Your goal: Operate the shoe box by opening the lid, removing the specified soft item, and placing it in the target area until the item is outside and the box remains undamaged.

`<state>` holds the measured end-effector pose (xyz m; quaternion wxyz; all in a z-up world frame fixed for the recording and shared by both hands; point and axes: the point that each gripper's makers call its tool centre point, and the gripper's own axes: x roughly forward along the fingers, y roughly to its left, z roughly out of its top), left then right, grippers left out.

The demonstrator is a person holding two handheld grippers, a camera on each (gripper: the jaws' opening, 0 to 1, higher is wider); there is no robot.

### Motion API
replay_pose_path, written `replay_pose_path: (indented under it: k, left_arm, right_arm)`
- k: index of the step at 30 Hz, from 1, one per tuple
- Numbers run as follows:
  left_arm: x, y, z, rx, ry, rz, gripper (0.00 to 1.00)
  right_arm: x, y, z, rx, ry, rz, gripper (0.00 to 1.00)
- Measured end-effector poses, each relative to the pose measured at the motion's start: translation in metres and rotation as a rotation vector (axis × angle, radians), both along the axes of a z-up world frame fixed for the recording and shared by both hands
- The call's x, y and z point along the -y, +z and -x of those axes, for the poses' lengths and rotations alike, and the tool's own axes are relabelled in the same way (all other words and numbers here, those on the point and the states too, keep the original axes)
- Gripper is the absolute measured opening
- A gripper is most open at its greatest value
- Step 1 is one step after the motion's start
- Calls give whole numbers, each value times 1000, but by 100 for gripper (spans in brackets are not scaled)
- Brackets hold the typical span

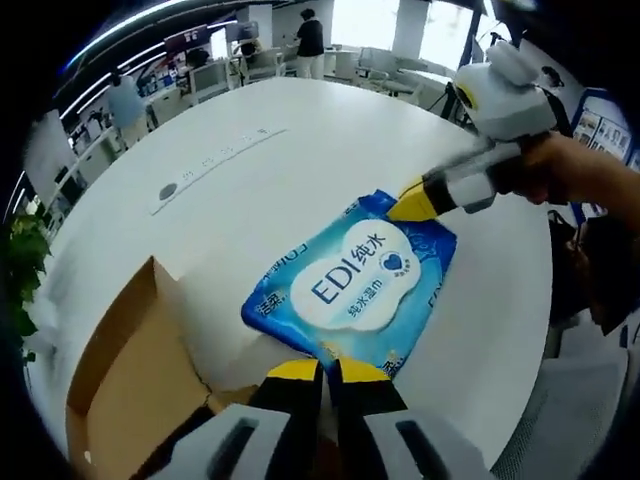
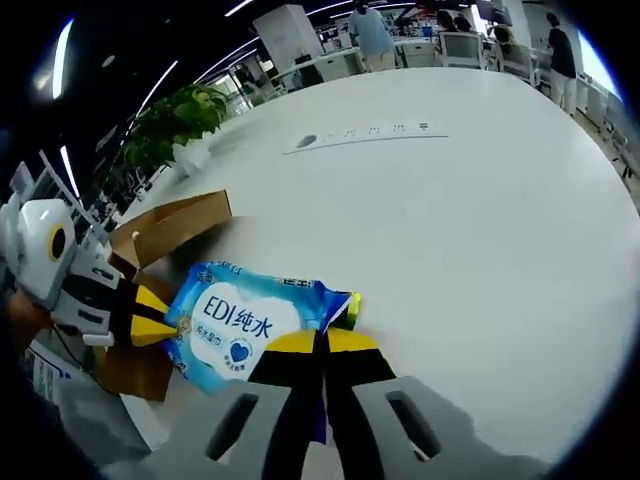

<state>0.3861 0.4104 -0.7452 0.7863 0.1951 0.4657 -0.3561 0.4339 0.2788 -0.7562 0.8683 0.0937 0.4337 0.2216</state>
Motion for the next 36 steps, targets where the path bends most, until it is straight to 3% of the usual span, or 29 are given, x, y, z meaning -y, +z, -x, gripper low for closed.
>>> replay_pose_path:
  k: [4,12,23,33,36]
  left_arm:
    - [-5,3,2,8,1,-2,9]
    - [-3,15,4,5,44,67,17]
    - [1,40,6,20,85,168,19]
    - [-5,56,15,32,87,201,23]
    - [-7,61,18,40,81,215,23]
  right_arm:
    - [0,1,0,13,-1,0,0]
    - [2,2,2,30,13,29,3]
    - [10,14,10,60,33,67,7]
    - [17,43,20,103,52,95,11]
    - [15,51,28,113,93,125,13]
